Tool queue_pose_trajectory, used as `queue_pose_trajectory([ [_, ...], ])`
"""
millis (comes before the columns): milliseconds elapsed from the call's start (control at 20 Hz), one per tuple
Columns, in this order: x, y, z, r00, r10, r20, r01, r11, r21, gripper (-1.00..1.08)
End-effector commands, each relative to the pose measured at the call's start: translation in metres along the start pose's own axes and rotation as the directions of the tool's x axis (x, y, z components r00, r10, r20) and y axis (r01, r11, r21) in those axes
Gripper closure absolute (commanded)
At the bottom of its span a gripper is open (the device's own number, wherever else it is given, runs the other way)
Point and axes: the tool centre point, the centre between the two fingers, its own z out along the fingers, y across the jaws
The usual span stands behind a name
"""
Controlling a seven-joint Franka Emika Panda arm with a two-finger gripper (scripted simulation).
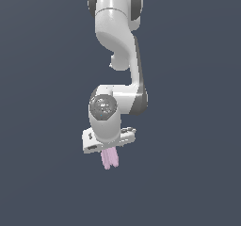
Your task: Pick up the object and move it to a goal position.
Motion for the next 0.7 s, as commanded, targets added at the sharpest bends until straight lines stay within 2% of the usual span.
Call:
queue_pose_trajectory([
  [0, 0.004, 0.005, 0.007, 1.0, -0.014, 0.0, 0.014, 1.0, 0.0, -0.92],
  [650, 0.007, 0.012, 0.022, 0.999, -0.032, 0.003, 0.032, 1.0, 0.0, -0.92],
])
